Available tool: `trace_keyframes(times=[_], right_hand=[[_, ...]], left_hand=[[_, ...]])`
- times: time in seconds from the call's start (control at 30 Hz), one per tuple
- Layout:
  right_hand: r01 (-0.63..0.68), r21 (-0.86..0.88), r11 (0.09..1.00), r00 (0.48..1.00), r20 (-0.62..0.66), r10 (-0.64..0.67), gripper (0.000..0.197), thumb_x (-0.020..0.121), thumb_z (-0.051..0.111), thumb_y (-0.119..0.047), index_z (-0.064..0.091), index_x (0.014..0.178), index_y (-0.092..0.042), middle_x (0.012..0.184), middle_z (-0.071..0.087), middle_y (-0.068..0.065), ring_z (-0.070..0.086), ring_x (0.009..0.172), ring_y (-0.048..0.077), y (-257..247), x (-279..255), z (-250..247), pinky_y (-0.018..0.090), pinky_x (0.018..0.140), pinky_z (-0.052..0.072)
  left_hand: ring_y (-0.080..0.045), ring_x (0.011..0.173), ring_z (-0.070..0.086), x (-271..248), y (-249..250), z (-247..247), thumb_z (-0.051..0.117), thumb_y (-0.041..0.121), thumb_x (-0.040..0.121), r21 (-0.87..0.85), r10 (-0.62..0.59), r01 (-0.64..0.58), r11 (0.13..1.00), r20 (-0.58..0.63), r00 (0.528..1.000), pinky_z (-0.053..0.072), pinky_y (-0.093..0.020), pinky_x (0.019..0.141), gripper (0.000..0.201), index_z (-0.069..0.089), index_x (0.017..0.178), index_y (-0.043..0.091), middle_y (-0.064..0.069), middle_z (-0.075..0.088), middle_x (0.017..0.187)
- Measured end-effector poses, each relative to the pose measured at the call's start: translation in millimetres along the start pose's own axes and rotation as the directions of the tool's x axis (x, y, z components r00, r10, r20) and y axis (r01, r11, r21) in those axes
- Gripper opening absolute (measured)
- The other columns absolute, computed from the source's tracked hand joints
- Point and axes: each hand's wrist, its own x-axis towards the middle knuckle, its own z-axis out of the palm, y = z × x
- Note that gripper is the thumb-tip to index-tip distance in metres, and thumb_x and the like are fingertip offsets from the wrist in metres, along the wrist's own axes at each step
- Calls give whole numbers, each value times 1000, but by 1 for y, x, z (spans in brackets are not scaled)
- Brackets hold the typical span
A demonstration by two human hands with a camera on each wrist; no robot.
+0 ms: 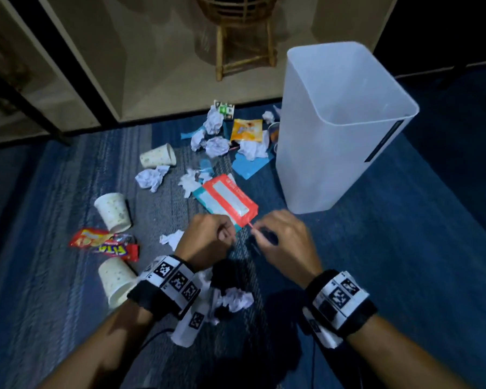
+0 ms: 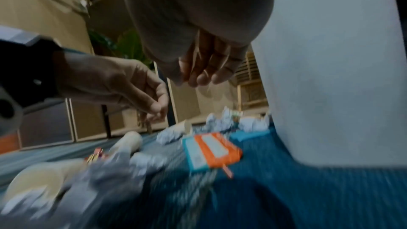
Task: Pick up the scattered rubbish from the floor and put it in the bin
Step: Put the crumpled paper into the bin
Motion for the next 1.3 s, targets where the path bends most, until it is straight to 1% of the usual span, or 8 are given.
trace_keyframes(times=[0.1, 0.23, 0.4, 0.53, 0.63, 0.9, 1.13, 1.3], right_hand=[[-34, 3, 999, 986, 162, 33, 7, 85, 72, -24, 69, 84, -18, 82, 64, -3, 61, 78, 21, 6, -35, 31, 36, 64, 53], [-51, -7, 999, 911, 409, 49, 36, 74, 77, -42, 73, 98, -15, 94, 69, 4, 65, 90, 27, 8, -68, 61, 34, 77, 55], [-67, -13, 998, 810, 584, 62, 66, 56, 88, -52, 68, 105, -12, 101, 64, 5, 60, 98, 30, 8, -84, 79, 37, 79, 52], [-1, -35, 999, 836, 549, 20, 52, 60, 88, -33, 67, 101, -9, 98, 61, 10, 60, 95, 35, 3, -88, 86, 43, 74, 55], [2, -24, 1000, 876, 481, 10, 37, 64, 83, -21, 67, 96, -9, 93, 62, 9, 61, 92, 35, 3, -88, 88, 42, 71, 57], [-80, -75, 994, 917, 385, 103, 30, 65, 84, -25, 68, 89, -15, 88, 63, 4, 63, 85, 28, 11, -84, 70, 33, 70, 50], [-168, -110, 980, 911, 363, 197, 35, 79, 74, -31, 67, 107, -12, 101, 65, 6, 62, 99, 31, 15, -74, 49, 40, 77, 54], [-180, -89, 980, 917, 344, 200, 37, 80, 72, -31, 67, 112, -12, 103, 65, 5, 62, 100, 30, 15, -71, 45, 40, 77, 52]], left_hand=[[-22, 71, 67, -20, -21, 13, 74, 12, 68, 99, 23, -32, 995, 84, 996, 49, -25, 65, 8, 70, 70, 19, 2, 71, 72], [-20, 84, 67, -47, -34, 24, 81, 27, 68, 125, -56, 40, 991, 127, 990, 53, -32, 75, 20, 72, 85, 21, 2, 71, 87], [-23, 103, 62, -70, -35, 43, 79, 43, 65, 285, -6, -98, 954, 345, 939, 51, -35, 80, 47, 67, 107, 28, 4, 64, 109], [-30, 103, 63, -78, -34, 55, 79, 43, 67, 505, -93, -181, 844, 470, 878, 49, -36, 76, 67, 54, 126, 26, 0, 55, 124], [-35, 98, 64, -81, -34, 61, 62, 32, 85, 590, -98, -187, 786, 417, 904, 51, -39, 73, 48, 51, 130, 21, -4, 53, 129], [-36, 107, 60, -75, -36, 53, 54, 13, 85, 439, -2, -174, 882, 372, 928, 49, -44, 78, 28, 61, 111, 11, -12, 60, 114], [-27, 117, 57, -72, -46, 58, 51, 20, 94, 650, -158, -156, 744, 398, 904, 51, -40, 80, 30, 54, 124, 19, -3, 54, 126], [-31, 114, 58, -66, -51, 54, 49, 12, 92, 591, -113, -175, 788, 418, 901, 51, -43, 85, 27, 58, 118, 15, -7, 57, 122]])
